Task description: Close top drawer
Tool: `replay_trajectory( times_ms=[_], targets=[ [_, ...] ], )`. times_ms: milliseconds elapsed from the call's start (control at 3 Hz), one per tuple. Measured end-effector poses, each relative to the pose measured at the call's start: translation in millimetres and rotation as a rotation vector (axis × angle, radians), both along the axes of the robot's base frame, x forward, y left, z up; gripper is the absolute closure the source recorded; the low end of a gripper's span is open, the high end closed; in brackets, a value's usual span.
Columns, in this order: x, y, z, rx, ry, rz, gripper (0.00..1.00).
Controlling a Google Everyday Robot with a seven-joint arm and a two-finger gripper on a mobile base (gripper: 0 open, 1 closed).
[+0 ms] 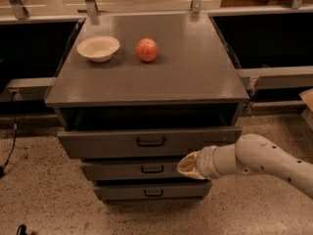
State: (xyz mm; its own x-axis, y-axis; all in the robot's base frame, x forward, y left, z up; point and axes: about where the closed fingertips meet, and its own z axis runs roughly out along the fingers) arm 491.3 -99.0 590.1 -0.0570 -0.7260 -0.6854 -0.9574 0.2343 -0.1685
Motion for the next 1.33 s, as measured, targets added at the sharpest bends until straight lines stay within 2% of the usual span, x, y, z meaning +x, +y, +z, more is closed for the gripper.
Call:
replay_trajectory(
  times_ms=[1000,1333],
  targets=[
    [0.5,1.2,-3.2,0.005,0.000,0.001,0.00],
    [0.5,1.2,-3.2,0.005,0.000,0.001,0.00]
  ],
)
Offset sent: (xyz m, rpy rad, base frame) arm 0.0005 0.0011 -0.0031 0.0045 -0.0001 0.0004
